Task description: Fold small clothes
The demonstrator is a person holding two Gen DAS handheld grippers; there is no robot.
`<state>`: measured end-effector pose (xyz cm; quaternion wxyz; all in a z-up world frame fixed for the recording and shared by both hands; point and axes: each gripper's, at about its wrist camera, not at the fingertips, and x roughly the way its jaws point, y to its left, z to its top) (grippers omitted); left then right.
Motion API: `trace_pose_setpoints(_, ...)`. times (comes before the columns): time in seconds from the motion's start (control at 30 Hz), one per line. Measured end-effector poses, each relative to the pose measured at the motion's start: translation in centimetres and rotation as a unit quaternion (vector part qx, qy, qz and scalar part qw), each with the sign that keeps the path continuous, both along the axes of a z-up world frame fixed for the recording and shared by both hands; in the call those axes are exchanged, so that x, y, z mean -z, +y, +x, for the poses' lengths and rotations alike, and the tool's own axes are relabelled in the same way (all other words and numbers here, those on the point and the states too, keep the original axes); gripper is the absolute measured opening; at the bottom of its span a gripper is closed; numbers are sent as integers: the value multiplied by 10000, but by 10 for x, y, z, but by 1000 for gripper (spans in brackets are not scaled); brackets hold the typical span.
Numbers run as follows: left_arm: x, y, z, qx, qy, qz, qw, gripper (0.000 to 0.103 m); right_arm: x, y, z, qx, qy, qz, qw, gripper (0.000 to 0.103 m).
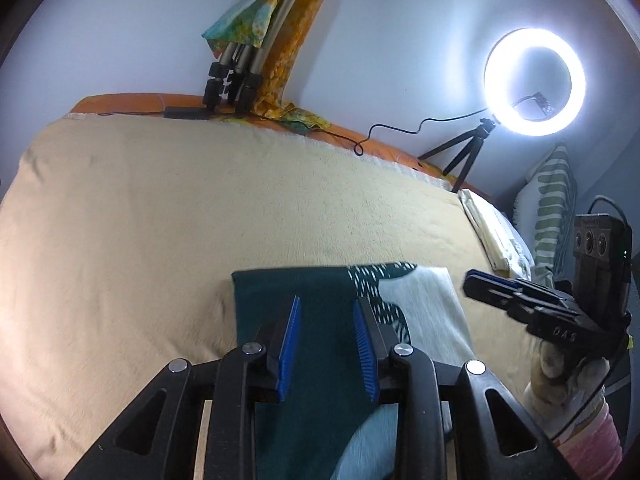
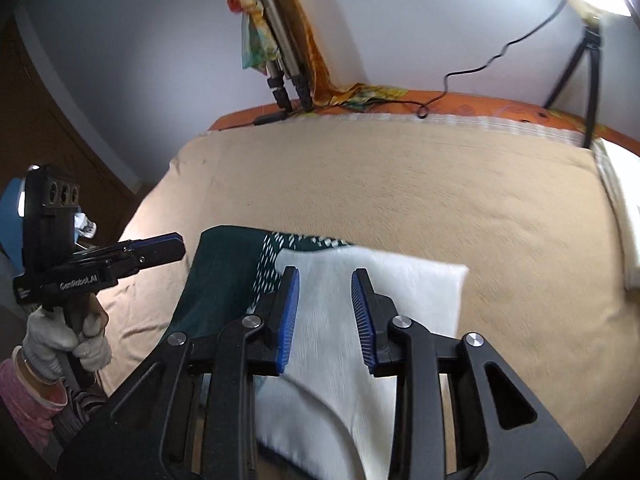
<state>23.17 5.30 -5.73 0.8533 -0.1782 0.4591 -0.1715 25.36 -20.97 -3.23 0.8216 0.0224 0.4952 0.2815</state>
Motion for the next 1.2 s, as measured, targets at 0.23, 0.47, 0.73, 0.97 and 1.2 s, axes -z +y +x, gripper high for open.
trace_pose_setpoints(0.23,26,-27,28,179,69,320,9993,27,37,43,27,-328,124,-466,9983,29)
trace_pose_setpoints(0.47,51,-35,27,388,-18,1112,9930,26,62,52,21,-470,-49,-930,9945,30)
trace_pose_setpoints(0.73,43,30,19,-578,111,1313,9896,26,50,-4,11,38,169,-1094,9938,42)
trace_pose_setpoints(0.97,20,74,-5,-888,181,18,9959,55,24,-76,-12,605,361,-317,9970,47)
trace_pose_setpoints(1.2,22,59,-43,-582,689,-884,9920,55,41,-127,-21,915,1084,993,9849,51)
